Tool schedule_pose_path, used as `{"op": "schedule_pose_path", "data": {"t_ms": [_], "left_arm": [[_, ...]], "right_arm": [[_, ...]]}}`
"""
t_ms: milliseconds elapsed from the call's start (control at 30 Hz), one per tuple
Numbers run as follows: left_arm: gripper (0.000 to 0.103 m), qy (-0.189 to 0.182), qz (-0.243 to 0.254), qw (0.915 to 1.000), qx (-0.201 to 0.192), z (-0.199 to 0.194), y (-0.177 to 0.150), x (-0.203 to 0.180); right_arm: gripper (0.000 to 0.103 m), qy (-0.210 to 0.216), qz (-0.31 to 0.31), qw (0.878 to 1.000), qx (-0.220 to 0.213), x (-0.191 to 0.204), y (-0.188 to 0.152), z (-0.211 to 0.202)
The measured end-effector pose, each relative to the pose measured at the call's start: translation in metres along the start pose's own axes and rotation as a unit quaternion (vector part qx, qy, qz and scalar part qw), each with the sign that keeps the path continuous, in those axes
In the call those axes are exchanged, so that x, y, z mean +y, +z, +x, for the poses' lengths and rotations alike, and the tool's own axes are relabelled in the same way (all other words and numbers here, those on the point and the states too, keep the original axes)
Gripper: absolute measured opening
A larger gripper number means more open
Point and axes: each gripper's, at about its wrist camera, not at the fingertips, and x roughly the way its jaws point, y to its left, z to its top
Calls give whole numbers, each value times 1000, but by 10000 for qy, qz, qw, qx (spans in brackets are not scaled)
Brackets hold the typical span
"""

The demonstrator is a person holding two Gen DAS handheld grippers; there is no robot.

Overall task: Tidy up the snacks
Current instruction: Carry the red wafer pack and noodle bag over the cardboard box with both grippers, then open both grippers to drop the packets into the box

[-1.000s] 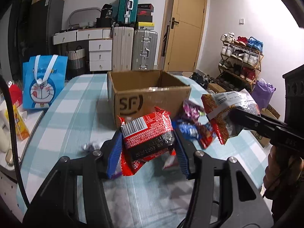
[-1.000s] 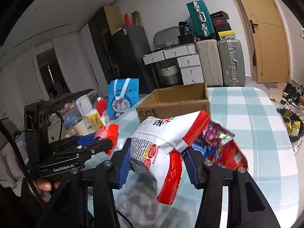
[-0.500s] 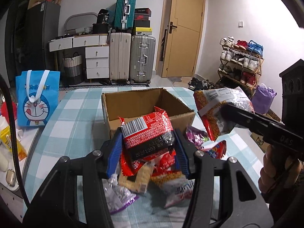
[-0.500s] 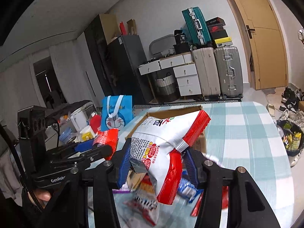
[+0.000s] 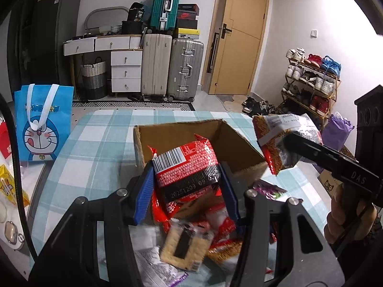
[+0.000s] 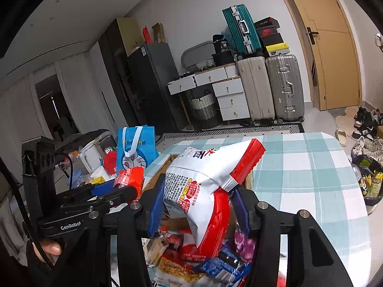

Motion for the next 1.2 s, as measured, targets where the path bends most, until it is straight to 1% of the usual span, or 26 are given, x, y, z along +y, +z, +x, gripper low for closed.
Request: {"op": "schedule_pose_path", "data": {"t_ms": [100,333,567,633,833,867,900,967,1000,1033,1067,1100,1167,1200], "left_arm": [[49,28,-40,10000,41,10,9,10],[49,2,-45,9998,167,37,25,19],[49,0,57,9995,323,67,30,12],[49,16,84,9992,378,74,29,9],[49,10,149,9985,519,97,27,3],[51,22,150,9983,557,100,26,2],[55,33,149,9982,578,102,25,0],[59,52,127,9984,556,102,25,-1],[64,40,109,9984,553,102,25,0],[67,24,82,9985,542,101,25,1],[76,28,44,9987,514,99,26,2],[80,48,23,9988,483,96,26,4],[81,-28,19,9992,400,89,26,5],[82,-35,16,9992,388,86,25,6]], "right_arm": [[51,-48,-50,10000,24,-4,5,8],[51,-78,-8,9999,118,-17,16,31],[51,-94,-82,9993,345,-20,16,57],[51,-190,-163,9989,406,-20,12,65],[52,-285,-271,9977,545,-21,7,80],[52,-313,-254,9975,582,-22,6,82],[53,-309,-237,9974,607,-23,5,83],[55,-264,-218,9976,602,-24,5,81],[58,-248,-241,9978,557,-24,6,78],[64,-278,-260,9980,495,-24,7,74],[67,-342,-259,9982,422,-25,8,68],[74,-383,-253,9982,373,-26,8,63],[86,-441,-209,9984,284,-28,9,50],[95,-480,-197,9983,280,-29,9,45]]}}
